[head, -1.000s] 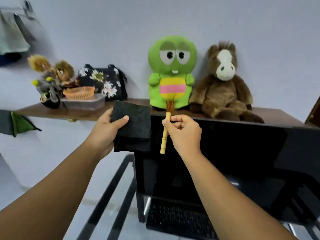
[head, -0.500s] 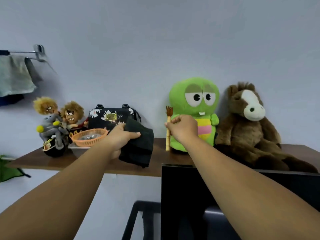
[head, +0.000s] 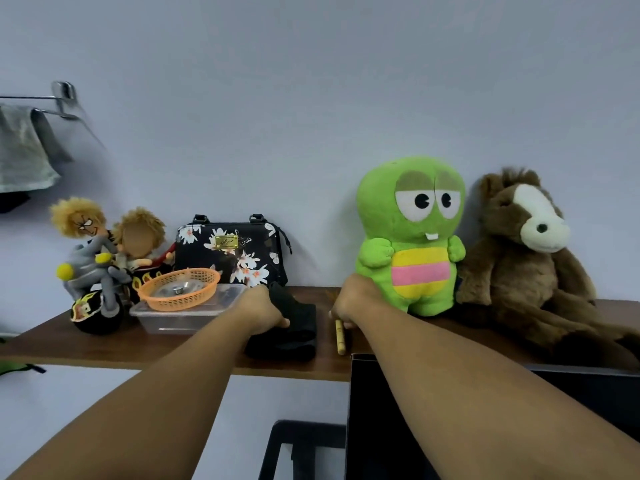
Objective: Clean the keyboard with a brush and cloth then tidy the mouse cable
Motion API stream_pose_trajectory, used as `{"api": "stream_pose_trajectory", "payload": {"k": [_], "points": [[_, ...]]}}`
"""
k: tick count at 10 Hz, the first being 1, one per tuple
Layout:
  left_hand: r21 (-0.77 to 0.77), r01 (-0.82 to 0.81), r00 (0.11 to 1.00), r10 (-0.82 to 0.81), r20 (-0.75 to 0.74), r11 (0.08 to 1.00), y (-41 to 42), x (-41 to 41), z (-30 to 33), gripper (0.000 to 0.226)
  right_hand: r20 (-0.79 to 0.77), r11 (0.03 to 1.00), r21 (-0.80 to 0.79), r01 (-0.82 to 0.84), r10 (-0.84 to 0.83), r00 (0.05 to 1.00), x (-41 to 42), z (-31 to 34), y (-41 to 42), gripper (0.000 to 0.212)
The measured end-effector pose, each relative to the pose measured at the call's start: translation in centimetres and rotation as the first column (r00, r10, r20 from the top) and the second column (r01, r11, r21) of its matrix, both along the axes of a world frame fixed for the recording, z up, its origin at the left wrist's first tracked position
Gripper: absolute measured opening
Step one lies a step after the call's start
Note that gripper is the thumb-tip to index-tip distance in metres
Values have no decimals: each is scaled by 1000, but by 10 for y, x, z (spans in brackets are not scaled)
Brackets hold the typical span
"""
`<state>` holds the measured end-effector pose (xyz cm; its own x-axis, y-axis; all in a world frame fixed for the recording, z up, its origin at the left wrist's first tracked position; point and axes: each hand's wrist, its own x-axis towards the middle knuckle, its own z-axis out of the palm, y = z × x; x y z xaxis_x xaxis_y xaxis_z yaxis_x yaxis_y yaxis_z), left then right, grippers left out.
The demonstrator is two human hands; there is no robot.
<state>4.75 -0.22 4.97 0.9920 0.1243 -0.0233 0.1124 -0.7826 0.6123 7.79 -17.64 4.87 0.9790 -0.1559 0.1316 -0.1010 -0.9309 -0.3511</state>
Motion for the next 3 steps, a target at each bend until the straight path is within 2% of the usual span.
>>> {"api": "stream_pose_trajectory", "payload": {"k": [1,2,3], "points": [[162,8,1000,-11,15,987,-2,2,-1,75,-51,996,-82,-16,12,999,4,-3,1,18],[286,20,996,-42,73,958,-3,1,-2,77,-50,988,-151,-35,27,998,0,-2,3,31],[343,81,989,-119,92,936,-6,-6,-2,66,-18,998,-54,-27,26,999,-7,1,-2,23]]}}
